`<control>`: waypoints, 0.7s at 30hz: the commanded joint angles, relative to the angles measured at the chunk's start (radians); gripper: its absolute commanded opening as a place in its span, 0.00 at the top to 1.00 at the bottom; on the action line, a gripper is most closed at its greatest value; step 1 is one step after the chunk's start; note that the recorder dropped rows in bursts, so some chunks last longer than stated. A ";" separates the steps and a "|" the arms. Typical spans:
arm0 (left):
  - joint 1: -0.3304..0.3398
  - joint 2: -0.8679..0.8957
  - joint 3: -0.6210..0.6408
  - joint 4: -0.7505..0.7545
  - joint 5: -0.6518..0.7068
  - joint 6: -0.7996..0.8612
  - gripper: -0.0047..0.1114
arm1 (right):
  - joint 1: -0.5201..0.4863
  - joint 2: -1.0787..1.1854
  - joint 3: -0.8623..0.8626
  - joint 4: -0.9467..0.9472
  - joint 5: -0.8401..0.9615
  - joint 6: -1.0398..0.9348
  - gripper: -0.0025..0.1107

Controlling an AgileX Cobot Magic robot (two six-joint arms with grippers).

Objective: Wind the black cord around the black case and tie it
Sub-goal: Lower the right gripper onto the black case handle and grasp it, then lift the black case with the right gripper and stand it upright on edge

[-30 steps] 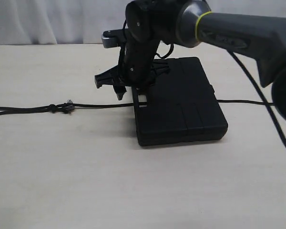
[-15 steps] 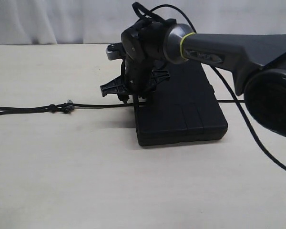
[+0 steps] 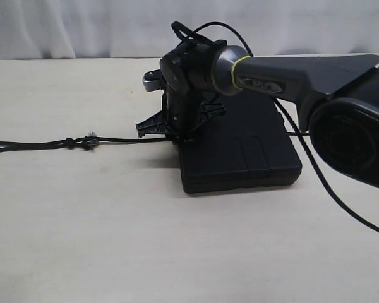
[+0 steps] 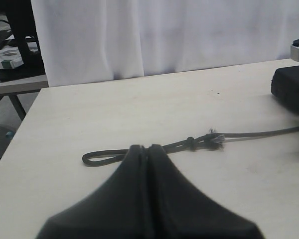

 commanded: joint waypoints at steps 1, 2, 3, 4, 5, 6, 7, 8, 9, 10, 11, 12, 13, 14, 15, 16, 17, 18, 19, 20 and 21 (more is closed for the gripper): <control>0.005 -0.002 0.003 0.000 -0.012 0.000 0.96 | 0.001 -0.013 -0.004 0.004 -0.027 -0.002 0.86; 0.005 -0.002 0.003 0.000 -0.012 0.000 0.96 | 0.001 -0.019 -0.004 0.004 -0.023 -0.002 0.90; 0.005 -0.002 0.003 0.000 -0.012 0.000 0.96 | 0.001 -0.025 -0.004 0.004 -0.021 -0.002 0.94; 0.005 -0.002 0.003 0.000 -0.012 0.000 0.96 | 0.001 -0.034 -0.004 0.004 -0.018 -0.002 0.94; 0.005 -0.002 0.003 0.000 -0.012 0.000 0.96 | 0.001 -0.041 -0.004 0.004 -0.015 -0.002 0.94; 0.005 -0.002 0.003 0.000 -0.012 0.000 0.96 | 0.001 -0.048 -0.004 0.004 -0.011 -0.002 0.94; 0.005 -0.002 0.003 0.000 -0.012 0.000 0.96 | 0.001 -0.058 -0.004 0.004 -0.004 -0.002 0.94; 0.005 -0.002 0.003 0.000 -0.012 0.000 0.96 | 0.001 -0.067 -0.004 0.004 0.006 -0.002 0.94; 0.005 -0.002 0.003 0.000 -0.012 0.000 0.96 | 0.001 -0.078 -0.004 0.004 0.020 -0.002 0.94; 0.005 -0.002 0.003 0.000 -0.012 0.000 0.96 | 0.001 -0.090 -0.004 0.004 0.033 -0.004 0.94; 0.005 -0.002 0.003 0.000 -0.012 0.000 0.96 | 0.001 -0.099 -0.004 0.004 0.046 -0.004 0.94; 0.005 -0.002 0.003 0.000 -0.012 0.000 0.96 | -0.001 -0.112 -0.004 0.004 0.062 -0.007 0.94; 0.005 -0.002 0.003 0.000 -0.012 0.000 0.96 | -0.001 -0.124 -0.004 0.004 0.077 -0.012 0.94; 0.005 -0.002 0.003 0.000 -0.012 0.000 0.96 | -0.001 -0.136 -0.004 0.004 0.092 -0.014 0.94; 0.005 -0.002 0.003 0.000 -0.012 0.000 0.96 | -0.001 -0.148 -0.004 0.011 0.111 -0.023 0.94; 0.005 -0.002 0.003 0.000 -0.012 0.000 0.96 | -0.001 -0.158 -0.004 0.024 0.127 -0.047 0.94; 0.005 -0.002 0.003 0.000 -0.012 0.000 0.96 | -0.001 -0.170 -0.004 0.035 0.144 -0.067 0.94; 0.005 -0.002 0.003 0.000 -0.012 0.000 0.96 | -0.001 -0.178 -0.004 0.039 0.160 -0.074 0.94; 0.005 -0.002 0.003 0.000 -0.012 0.000 0.96 | -0.001 -0.191 -0.004 0.039 0.174 -0.080 0.94; 0.005 -0.002 0.003 0.000 -0.012 0.000 0.96 | -0.001 -0.202 -0.004 0.039 0.186 -0.085 0.94; 0.005 -0.002 0.003 0.000 -0.012 0.000 0.96 | -0.001 -0.213 -0.004 0.039 0.194 -0.085 0.94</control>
